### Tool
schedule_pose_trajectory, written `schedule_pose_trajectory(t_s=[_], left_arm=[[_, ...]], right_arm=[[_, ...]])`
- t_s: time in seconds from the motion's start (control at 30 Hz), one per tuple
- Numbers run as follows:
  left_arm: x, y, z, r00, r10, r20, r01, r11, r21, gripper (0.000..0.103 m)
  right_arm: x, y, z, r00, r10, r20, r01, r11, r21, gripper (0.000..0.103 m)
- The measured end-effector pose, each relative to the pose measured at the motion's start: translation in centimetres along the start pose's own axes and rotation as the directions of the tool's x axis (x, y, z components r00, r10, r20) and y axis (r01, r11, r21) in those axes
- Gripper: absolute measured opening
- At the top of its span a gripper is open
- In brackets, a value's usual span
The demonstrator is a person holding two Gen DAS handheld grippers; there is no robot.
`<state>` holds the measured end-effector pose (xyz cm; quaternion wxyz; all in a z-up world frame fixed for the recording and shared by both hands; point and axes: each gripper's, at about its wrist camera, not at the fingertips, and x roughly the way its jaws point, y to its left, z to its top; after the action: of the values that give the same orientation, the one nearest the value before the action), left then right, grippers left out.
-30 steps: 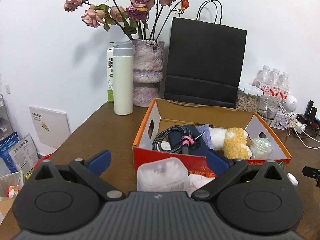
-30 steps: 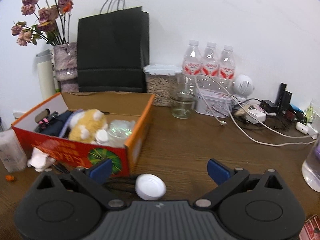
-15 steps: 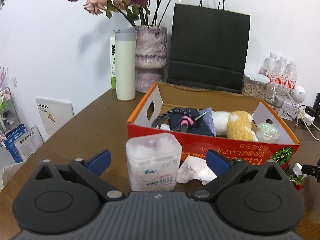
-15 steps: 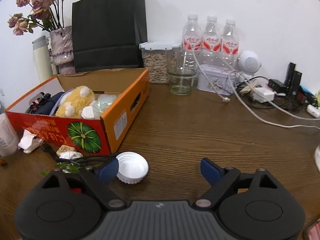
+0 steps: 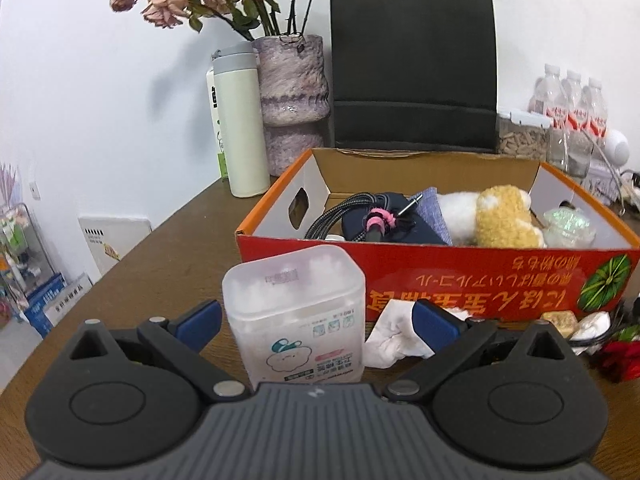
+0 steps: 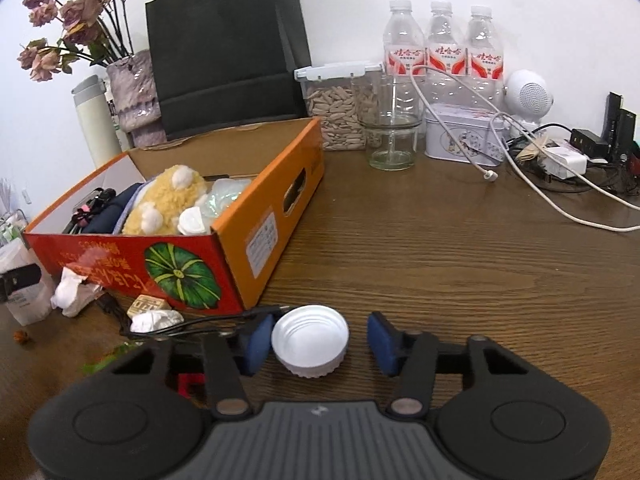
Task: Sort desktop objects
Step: 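Grasp the white plastic container with the left tool while the right tool grasps the white cap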
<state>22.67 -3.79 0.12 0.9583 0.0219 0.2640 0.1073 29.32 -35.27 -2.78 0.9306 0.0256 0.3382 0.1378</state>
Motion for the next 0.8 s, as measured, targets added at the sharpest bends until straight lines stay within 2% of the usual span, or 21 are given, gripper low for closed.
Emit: schedule_pose_trajectory(t_s=[0.2,0.53,0.6,0.63,0.67,0.8], left_arm=[[0.2,-0.2,-0.3,1.000,-0.019,0.007,0.019,1.000,0.017,0.103],[0.8,0.6,-0.4,0.999,0.034,0.006,-0.034,0.999,-0.033,0.102],[1.1,0.9,-0.4,1.000,0.030,-0.009,-0.030,0.998,-0.052,0.089],[1.2,1.1,-0.4,1.000,0.023,-0.019,-0.024,0.997,-0.067,0.076],[1.3,1.3,-0.4,0.999,0.007,-0.031,-0.010,0.997,-0.083,0.069],[1.2,2.0,-0.5,0.999,-0.007,-0.041,0.001,0.992,-0.122,0.068]], right_arm=[[-0.1,0.1,-0.3,1.000,-0.012,0.015,0.013,1.000,-0.008,0.039],[-0.4,0.8,-0.6,0.999,-0.030,0.030,0.031,0.999,-0.044,0.039],[-0.5,0.9,-0.6,0.999,-0.034,0.035,0.035,0.998,-0.044,0.039],[-0.6,1.0,-0.6,0.999,-0.035,0.041,0.037,0.998,-0.041,0.039],[-0.8,1.0,-0.6,0.998,-0.035,0.047,0.037,0.999,-0.036,0.039],[-1.5,1.3,-0.7,0.997,-0.032,0.068,0.033,0.999,-0.015,0.039]])
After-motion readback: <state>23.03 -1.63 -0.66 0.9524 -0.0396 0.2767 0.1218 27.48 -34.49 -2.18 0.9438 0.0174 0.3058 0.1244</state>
